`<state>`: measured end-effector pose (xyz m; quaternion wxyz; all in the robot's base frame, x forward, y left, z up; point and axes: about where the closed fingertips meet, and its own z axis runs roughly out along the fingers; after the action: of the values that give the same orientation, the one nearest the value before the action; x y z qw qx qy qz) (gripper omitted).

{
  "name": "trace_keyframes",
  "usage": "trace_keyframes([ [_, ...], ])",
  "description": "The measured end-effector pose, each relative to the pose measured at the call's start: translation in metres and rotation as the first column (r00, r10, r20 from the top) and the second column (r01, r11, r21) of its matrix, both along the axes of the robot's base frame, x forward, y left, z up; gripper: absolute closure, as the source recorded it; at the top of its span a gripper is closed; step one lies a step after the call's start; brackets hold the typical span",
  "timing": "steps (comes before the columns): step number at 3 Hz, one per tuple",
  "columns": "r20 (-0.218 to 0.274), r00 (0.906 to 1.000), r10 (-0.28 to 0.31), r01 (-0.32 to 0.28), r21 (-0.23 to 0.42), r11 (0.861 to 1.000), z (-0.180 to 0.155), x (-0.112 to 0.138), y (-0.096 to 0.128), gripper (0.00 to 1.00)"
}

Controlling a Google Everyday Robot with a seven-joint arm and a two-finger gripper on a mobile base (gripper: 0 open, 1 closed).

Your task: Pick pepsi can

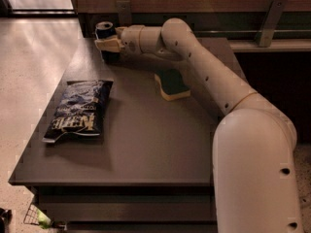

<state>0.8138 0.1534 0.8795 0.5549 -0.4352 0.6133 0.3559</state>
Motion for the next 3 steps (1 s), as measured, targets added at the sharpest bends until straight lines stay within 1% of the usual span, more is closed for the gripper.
trace_keyframes([
  [1,-0.001,1.0000,0.004,-0.004,0.000,1.000,-0.001,-0.001,0.003,1.00],
  [2,0.008,0.9999,0.015,-0.015,-0.003,1.000,0.005,-0.002,0.006,1.00],
  [3,0.059,0.9980,0.025,-0.023,-0.031,0.999,0.044,-0.012,0.003,1.00],
])
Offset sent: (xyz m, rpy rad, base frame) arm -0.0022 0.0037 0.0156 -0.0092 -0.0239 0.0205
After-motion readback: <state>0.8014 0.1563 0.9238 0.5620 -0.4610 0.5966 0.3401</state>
